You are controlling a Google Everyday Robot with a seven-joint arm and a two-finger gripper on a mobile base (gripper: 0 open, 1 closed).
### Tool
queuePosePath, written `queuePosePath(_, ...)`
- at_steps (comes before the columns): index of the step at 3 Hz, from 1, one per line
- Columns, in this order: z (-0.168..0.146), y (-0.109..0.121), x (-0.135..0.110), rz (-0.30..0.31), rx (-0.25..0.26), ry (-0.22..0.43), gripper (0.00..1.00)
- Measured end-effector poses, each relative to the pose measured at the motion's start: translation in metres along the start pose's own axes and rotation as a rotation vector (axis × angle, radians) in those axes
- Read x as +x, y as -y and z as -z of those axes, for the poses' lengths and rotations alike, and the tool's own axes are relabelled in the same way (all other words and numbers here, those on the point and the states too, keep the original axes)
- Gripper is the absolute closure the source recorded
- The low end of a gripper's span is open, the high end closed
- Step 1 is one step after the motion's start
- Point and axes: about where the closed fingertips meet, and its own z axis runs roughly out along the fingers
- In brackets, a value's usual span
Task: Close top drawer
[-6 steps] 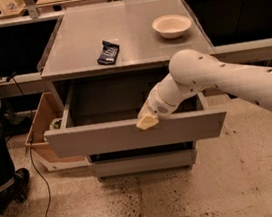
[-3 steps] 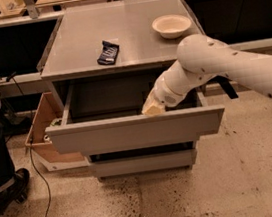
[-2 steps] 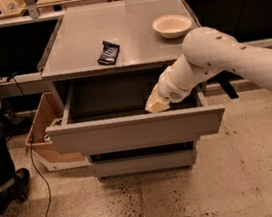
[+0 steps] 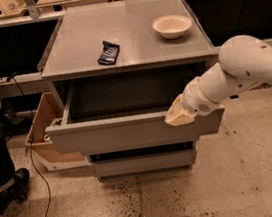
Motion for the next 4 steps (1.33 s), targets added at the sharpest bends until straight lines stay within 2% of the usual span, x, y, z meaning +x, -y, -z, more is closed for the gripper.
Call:
queuePosePath(1, 0.000, 0.000, 0.000, 0.000, 0.000, 0.000, 1.00)
queuePosePath(3, -0.028, 0.004, 0.027, -0.051, 0.012, 0.144, 1.00)
queuePosePath(4, -0.047, 0.019, 0.038, -0.065, 0.063, 0.201, 1.00)
